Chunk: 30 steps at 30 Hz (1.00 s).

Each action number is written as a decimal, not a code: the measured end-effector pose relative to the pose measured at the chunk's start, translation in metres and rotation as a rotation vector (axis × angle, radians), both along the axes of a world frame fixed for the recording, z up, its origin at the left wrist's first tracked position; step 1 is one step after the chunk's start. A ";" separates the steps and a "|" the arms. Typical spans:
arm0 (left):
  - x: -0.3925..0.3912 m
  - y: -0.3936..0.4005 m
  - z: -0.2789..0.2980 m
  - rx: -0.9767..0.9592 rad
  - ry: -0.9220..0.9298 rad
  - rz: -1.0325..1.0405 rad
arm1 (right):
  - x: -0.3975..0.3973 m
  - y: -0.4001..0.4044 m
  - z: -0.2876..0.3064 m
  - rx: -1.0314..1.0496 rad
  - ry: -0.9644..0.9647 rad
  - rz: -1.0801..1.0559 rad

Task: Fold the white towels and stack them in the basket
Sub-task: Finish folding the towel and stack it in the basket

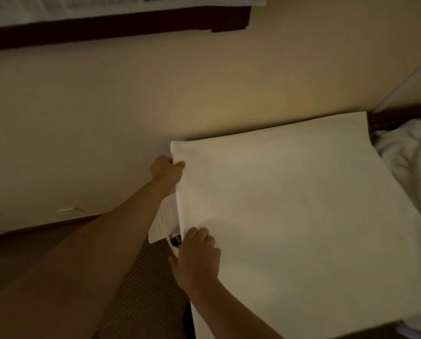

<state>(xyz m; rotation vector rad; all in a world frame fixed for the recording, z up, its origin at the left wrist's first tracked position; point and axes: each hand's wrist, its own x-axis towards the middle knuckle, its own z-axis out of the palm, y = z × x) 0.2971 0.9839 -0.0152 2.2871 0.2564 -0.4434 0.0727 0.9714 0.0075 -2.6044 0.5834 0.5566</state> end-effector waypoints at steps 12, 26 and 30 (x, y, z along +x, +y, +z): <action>0.002 0.052 0.063 -0.097 -0.155 0.225 | -0.006 0.001 0.045 0.700 -0.199 -0.363; -0.034 -0.175 0.149 -0.326 -0.265 -0.066 | -0.042 -0.215 0.085 0.552 -0.626 -0.631; -0.053 -0.282 0.144 -0.354 -0.264 -0.167 | -0.060 -0.319 0.075 0.542 -0.688 -0.758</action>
